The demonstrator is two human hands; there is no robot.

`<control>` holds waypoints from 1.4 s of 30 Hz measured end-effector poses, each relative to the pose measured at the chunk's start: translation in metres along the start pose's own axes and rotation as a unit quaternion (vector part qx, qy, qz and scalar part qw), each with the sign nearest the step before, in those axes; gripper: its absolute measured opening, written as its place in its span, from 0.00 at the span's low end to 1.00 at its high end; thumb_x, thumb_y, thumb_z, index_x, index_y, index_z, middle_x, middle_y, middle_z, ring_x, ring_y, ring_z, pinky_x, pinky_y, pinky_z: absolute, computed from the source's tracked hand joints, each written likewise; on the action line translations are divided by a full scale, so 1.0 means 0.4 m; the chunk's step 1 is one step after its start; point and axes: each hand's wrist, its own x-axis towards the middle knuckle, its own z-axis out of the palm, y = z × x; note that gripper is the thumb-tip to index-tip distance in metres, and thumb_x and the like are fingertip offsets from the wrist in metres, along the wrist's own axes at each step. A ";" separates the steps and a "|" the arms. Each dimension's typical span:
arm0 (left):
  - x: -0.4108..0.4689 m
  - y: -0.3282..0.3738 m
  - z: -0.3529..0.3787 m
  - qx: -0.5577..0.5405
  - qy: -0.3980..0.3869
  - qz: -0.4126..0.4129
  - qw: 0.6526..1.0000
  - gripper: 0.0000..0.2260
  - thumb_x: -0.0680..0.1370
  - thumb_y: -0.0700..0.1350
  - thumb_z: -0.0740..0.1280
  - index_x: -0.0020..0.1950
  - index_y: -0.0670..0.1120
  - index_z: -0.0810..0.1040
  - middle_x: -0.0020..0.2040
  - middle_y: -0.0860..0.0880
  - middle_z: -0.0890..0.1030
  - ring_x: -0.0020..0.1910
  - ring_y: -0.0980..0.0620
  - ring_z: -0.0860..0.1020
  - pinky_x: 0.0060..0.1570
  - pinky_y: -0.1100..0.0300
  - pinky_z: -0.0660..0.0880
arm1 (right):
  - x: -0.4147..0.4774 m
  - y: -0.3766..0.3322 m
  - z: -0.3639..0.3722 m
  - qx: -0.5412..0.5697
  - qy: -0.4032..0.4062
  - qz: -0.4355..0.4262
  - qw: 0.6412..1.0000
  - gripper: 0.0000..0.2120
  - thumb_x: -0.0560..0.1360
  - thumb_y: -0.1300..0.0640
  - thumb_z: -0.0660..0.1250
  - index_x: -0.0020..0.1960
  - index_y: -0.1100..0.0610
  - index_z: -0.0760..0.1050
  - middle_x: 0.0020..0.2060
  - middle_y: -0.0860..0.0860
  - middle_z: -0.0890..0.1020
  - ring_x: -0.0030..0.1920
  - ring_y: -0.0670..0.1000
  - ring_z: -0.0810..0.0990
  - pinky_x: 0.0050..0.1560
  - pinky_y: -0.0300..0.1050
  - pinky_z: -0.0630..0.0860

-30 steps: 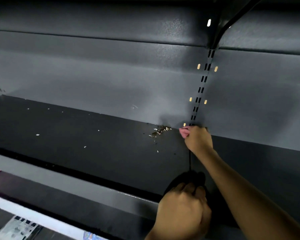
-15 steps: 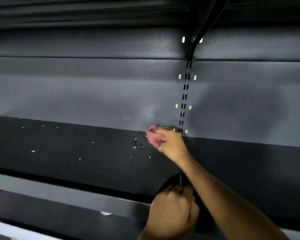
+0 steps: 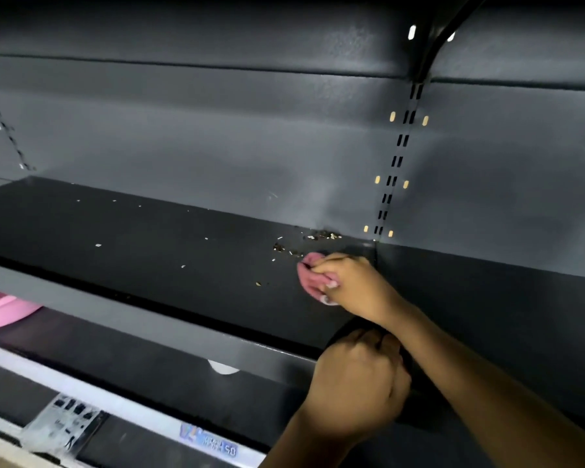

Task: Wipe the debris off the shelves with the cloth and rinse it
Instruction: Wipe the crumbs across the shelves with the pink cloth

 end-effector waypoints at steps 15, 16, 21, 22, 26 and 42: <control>-0.120 -0.160 -0.009 0.016 0.231 0.003 0.973 0.12 0.79 0.41 0.58 0.42 0.37 0.78 0.38 0.42 0.75 0.36 0.46 0.70 0.39 0.56 0.67 | 0.000 -0.096 0.080 0.072 -0.152 -0.242 0.956 0.27 0.68 0.72 0.61 0.63 0.53 0.75 0.64 0.45 0.76 0.66 0.43 0.68 0.69 0.33 0.62; -0.120 -0.162 -0.008 0.012 0.232 0.008 0.973 0.12 0.79 0.41 0.58 0.42 0.37 0.78 0.37 0.41 0.75 0.36 0.46 0.70 0.39 0.56 0.67 | 0.011 -0.090 0.084 0.060 -0.144 -0.246 0.957 0.26 0.69 0.71 0.61 0.63 0.53 0.74 0.64 0.45 0.76 0.66 0.43 0.67 0.69 0.31 0.60; -0.118 -0.167 -0.020 0.011 0.220 0.003 0.975 0.15 0.80 0.42 0.56 0.33 0.41 0.69 0.31 0.44 0.68 0.32 0.48 0.65 0.35 0.56 0.62 | 0.128 -0.013 0.098 -0.056 -0.040 -0.162 0.984 0.27 0.70 0.72 0.58 0.65 0.53 0.73 0.67 0.47 0.73 0.67 0.50 0.68 0.69 0.45 0.66; -0.122 -0.163 -0.023 0.011 0.213 0.003 0.977 0.16 0.80 0.42 0.56 0.32 0.40 0.70 0.31 0.44 0.68 0.32 0.48 0.65 0.35 0.57 0.62 | 0.146 -0.001 0.088 -0.079 -0.023 -0.145 0.986 0.26 0.71 0.70 0.57 0.65 0.53 0.73 0.67 0.47 0.73 0.67 0.52 0.69 0.69 0.46 0.67; -0.124 -0.161 -0.024 0.007 0.215 0.001 0.977 0.12 0.77 0.40 0.59 0.33 0.40 0.72 0.33 0.44 0.69 0.32 0.48 0.66 0.37 0.59 0.61 | 0.132 -0.018 0.023 -0.012 0.042 -0.176 0.983 0.24 0.70 0.61 0.50 0.59 0.58 0.78 0.60 0.50 0.79 0.61 0.47 0.72 0.65 0.30 0.64; -0.112 -0.178 -0.019 -0.040 0.232 0.012 0.972 0.11 0.72 0.40 0.63 0.29 0.44 0.72 0.30 0.47 0.69 0.29 0.49 0.67 0.29 0.59 0.65 | 0.178 -0.050 0.152 -0.014 -0.007 -0.078 0.997 0.22 0.73 0.72 0.58 0.63 0.58 0.74 0.66 0.50 0.74 0.68 0.47 0.69 0.69 0.27 0.53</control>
